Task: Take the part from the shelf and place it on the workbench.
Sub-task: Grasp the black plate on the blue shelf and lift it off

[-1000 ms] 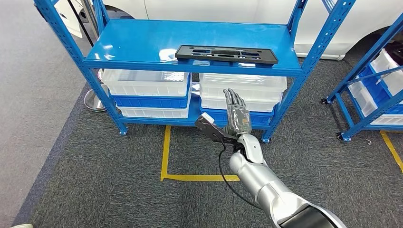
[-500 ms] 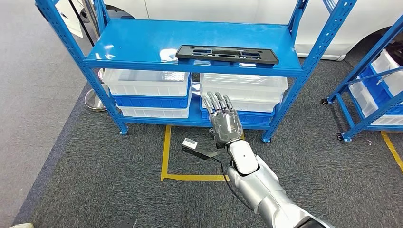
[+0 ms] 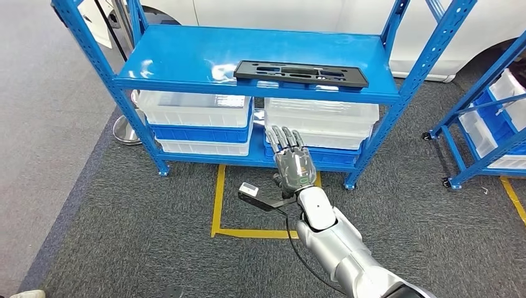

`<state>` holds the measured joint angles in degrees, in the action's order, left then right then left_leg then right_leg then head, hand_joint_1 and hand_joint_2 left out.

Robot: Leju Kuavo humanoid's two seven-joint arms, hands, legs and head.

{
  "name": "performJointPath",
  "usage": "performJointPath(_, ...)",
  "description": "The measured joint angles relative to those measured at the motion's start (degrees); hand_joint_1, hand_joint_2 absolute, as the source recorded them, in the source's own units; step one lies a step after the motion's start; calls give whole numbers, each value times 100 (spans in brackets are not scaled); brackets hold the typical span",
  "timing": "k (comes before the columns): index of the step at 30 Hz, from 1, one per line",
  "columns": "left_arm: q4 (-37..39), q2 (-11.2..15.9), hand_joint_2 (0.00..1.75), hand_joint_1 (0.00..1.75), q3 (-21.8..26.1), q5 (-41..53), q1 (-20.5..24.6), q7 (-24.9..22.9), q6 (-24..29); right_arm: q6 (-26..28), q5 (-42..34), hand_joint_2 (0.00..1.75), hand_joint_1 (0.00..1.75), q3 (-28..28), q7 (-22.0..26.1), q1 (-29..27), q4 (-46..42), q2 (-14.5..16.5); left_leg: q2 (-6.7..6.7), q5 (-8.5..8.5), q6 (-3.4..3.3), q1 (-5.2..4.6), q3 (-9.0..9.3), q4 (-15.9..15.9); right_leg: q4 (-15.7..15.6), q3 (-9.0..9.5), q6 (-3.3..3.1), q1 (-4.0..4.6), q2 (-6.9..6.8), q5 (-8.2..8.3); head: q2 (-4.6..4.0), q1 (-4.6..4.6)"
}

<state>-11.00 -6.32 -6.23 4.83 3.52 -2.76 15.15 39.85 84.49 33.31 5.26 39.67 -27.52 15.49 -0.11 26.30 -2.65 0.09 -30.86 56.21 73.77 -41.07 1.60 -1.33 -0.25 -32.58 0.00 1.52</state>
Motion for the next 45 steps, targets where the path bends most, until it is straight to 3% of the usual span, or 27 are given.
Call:
performJointPath(1, 1, -1, 0, 0, -5, 1, -10, -10, 1, 1, -13, 175, 0, 1, -1, -1, 26, -3, -16, 36, 16, 5, 21, 23, -103, -26, 0, -4, 0, 183, 0, 0)
performJointPath(3, 1, -2, 0, 0, -17, 2, -22, -20, 2, 2, -43, 175, 0, 2, 1, 13, 62, -4, -42, 147, 73, 17, 70, 94, -715, 151, -13, -12, 4, 660, 0, -1)
performJointPath(5, 4, -3, 0, 0, -26, 2, -6, -18, 1, 3, -80, 175, 0, 2, 7, 36, 103, 3, -59, 256, 155, 3, 68, 189, -1180, 327, -58, 0, 24, 843, 0, -4)
performJointPath(9, 9, -1, 0, 0, -34, 9, -1, 0, -4, 9, -139, 175, 0, 2, 5, 70, 195, 24, -50, 340, 281, 22, 44, 222, -1275, 368, -197, 36, 58, 730, 0, -2)
performJointPath(11, 9, 0, 0, 0, -38, 11, 2, 13, -4, 11, -148, 175, 0, 2, 4, 113, 229, 48, -21, 482, 337, 26, -49, 470, -1325, 470, -270, 12, 50, 687, 0, 4)
performJointPath(13, 9, 0, 0, 0, -39, 13, 11, 23, -3, 12, -156, 175, 0, 2, 15, 146, 254, 66, -6, 695, 379, 44, -439, 1162, -1358, 578, -310, 5, 33, 624, 0, 14)
performJointPath(15, 9, -1, 0, 0, -39, 17, 3, 22, -3, 11, -180, 175, 0, 2, 23, 133, 282, 70, -6, 699, 398, 63, -863, 1715, -1360, 670, -313, 8, 26, 550, 0, 17)
performJointPath(16, 9, -2, 0, 0, -39, 21, -12, 17, -3, 11, -193, 175, 0, 2, 22, 121, 296, 72, -6, 529, 398, 65, -942, 1691, -1359, 727, -308, 6, 30, 507, 0, 17)
performJointPath(17, 9, -2, 0, 0, -39, 25, -24, 12, -3, 12, -204, 175, 0, 2, 21, 116, 306, 73, -5, 264, 392, 66, -919, 1458, -1358, 795, -299, 1, 38, 462, 0, 17)
performJointPath(19, 12, -2, 0, 0, -40, 34, -37, 5, -3, 13, -218, 175, 0, 2, 20, 129, 318, 80, 1, -216, 367, 51, -722, 802, -1366, 918, -258, 1, 51, 376, 0, 16)
performJointPath(20, 15, -3, 0, 0, -40, 38, -31, 4, -2, 13, -221, 175, 0, 2, 20, 138, 321, 85, 3, -302, 344, 35, -618, 554, -1378, 949, -228, 7, 55, 349, 0, 16)
performJointPath(22, 20, -4, 0, 0, -42, 39, -14, 1, -3, 15, -225, 175, 0, 2, 20, 146, 327, 92, -7, -233, 291, 3, -524, 374, -1414, 957, -170, 23, 53, 330, 0, 14)
performJointPath(25, 21, -4, 0, 0, -42, 49, -25, -12, -2, 20, -228, 175, 0, 2, 20, 154, 330, 100, -23, -161, 186, 29, -445, 257, -1354, 942, -94, 23, 30, 253, 0, 10)
performJointPath(27, 22, -5, 0, 0, -43, 63, -35, -16, -7, 21, -238, 175, 0, 2, 20, 169, 330, 105, -21, -127, 110, 34, -375, 221, -868, 686, -72, 24, 27, 55, 0, 5)
performJointPath(29, 22, -6, 0, 0, -45, 76, -18, -16, -14, 21, -248, 175, 0, 2, 21, 161, 340, 99, -27, -73, 48, 9, -323, 219, -101, 193, -78, 41, 28, -156, 0, 3)
performJointPath(30, 22, -7, 0, 0, -45, 80, -15, -16, -15, 21, -249, 175, 0, 2, 21, 147, 349, 96, -34, -42, 29, -9, -286, 219, 147, -12, -89, 50, 28, -154, 0, 2)
performJointPath(31, 22, -7, 0, 0, -46, 84, -20, -17, -16, 21, -250, 175, 0, 2, 22, 136, 358, 93, -41, -4, 16, -27, -238, 219, 193, -124, -111, 62, 28, -33, 0, 2)
performJointPath(32, 22, -7, 0, 0, -46, 87, -25, -18, -16, 21, -251, 175, 0, 2, 22, 132, 365, 92, -49, 38, 10, -48, -177, 220, 0, -114, -148, 83, 29, 207, 0, 2)
performJointPath(34, 24, -17, 0, 0, -47, 95, -36, -19, -16, 21, -253, 175, 0, 2, 22, 140, 373, 91, -59, 128, 10, -81, -61, 215, -724, 110, -284, 144, 37, 749, 0, 6)
performJointPath(35, 26, -24, 0, 0, -47, 99, -32, -18, -16, 20, -255, 175, 0, 3, 22, 146, 376, 89, -66, 163, 23, -92, -28, 216, -1029, 226, -346, 176, 39, 905, 0, 12)
performJointPath(36, 28, -31, 0, 0, -47, 101, -23, -18, -16, 20, -256, 175, 0, 3, 22, 151, 381, 87, -69, 188, 44, -88, -17, 217, -1223, 305, -394, 205, 39, 952, 0, 12)
performJointPath(38, 32, -36, 0, 0, -46, 105, -3, -16, -18, 20, -262, 175, 0, 4, 12, 160, 390, 87, -63, 214, 96, -81, -10, 195, -1374, 380, -420, 224, 36, 881, 0, 8)
performJointPath(41, 33, -29, 0, 0, -48, 112, -13, -13, -13, 22, -271, 175, 0, 4, -27, 189, 394, 96, -31, 354, 185, -80, -62, 375, -1586, 564, -409, 127, 29, 844, 0, 15)
performJointPath(42, 33, -26, 0, 0, -48, 113, -14, -11, -8, 22, -271, 175, 0, 4, -45, 206, 399, 98, -26, 459, 224, -60, -198, 638, -1633, 629, -401, 97, 25, 833, 0, 22)
performJointPath(44, 33, -26, 0, 0, -46, 115, -10, -10, -7, 20, -270, 175, 0, 4, -86, 228, 425, 95, -25, 671, 311, 10, -637, 1358, -1655, 708, -382, 69, 20, 778, 0, 34)
performJointPath(45, 33, -26, 0, 0, -46, 115, -17, -11, -7, 20, -270, 175, 0, 4, -104, 226, 442, 92, -23, 685, 354, 50, -828, 1607, -1653, 748, -360, 53, 19, 740, 0, 33)
